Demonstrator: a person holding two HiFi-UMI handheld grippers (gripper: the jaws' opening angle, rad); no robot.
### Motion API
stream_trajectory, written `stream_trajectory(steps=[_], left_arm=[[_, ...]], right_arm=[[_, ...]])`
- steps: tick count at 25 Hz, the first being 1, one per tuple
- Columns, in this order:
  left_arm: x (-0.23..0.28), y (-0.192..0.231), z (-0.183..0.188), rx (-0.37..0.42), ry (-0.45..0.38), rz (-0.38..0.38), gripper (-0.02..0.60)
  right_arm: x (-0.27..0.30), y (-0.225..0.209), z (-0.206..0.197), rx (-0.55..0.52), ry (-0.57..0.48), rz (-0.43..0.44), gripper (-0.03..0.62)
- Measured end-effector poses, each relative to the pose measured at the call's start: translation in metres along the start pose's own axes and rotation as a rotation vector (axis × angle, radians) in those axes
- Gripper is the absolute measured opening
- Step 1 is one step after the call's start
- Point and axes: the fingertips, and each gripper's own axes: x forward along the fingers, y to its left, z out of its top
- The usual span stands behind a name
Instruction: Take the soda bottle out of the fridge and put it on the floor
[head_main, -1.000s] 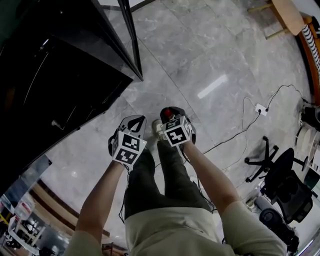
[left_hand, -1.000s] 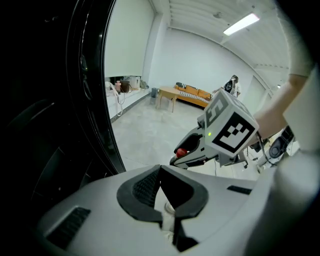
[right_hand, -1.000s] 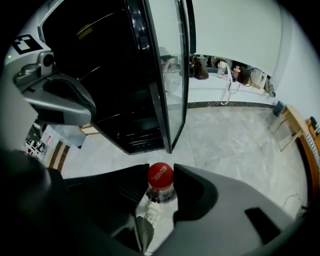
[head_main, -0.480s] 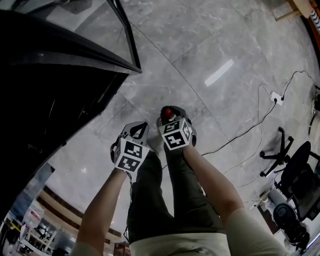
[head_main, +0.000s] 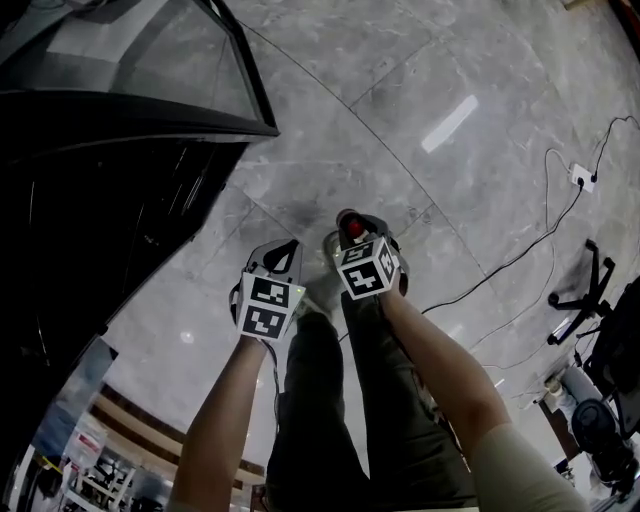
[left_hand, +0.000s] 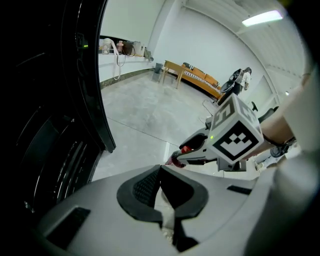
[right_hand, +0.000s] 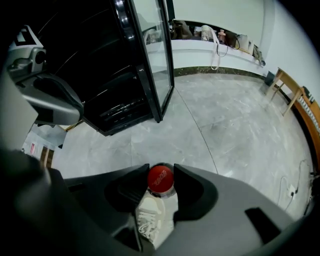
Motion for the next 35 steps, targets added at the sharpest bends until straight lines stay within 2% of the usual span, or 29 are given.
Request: stream_trajectory(steps=[10, 18, 22, 27, 33, 35], left_arm=[[0.081, 0.010, -0.040, -0.048, 0.067, -0.028, 0.006], [0.118, 0.008, -0.070, -0.087, 0.120, -0.053, 0.006], [0.125, 0.008, -0.074, -0.119, 0.125, -0.054, 0.006], [0.127, 0.006, -0.071, -0.120, 0.122, -0.056, 0.006], [0.116, -0.001, -0.066, -0.135, 0.117, -0.066, 0.006], [0.108, -0.002, -0.063, -0.153, 0.112, -0.072, 0.006]], right_arm=[[0.068, 0.001, -0.046, -0.005, 0.065, 0.028, 0.137], [0.104, 0.000, -0.064, 0.042, 0.089, 0.046, 0.138], [0.111, 0.001, -0.068, 0.055, 0.077, 0.057, 0.126], [0.112, 0.008, -0.065, 0.075, 0.066, 0.078, 0.129], [0.096, 0.009, -0.063, 0.030, 0.095, 0.082, 0.123], [0.087, 0.009, -0.057, 0.035, 0.087, 0.085, 0.103]])
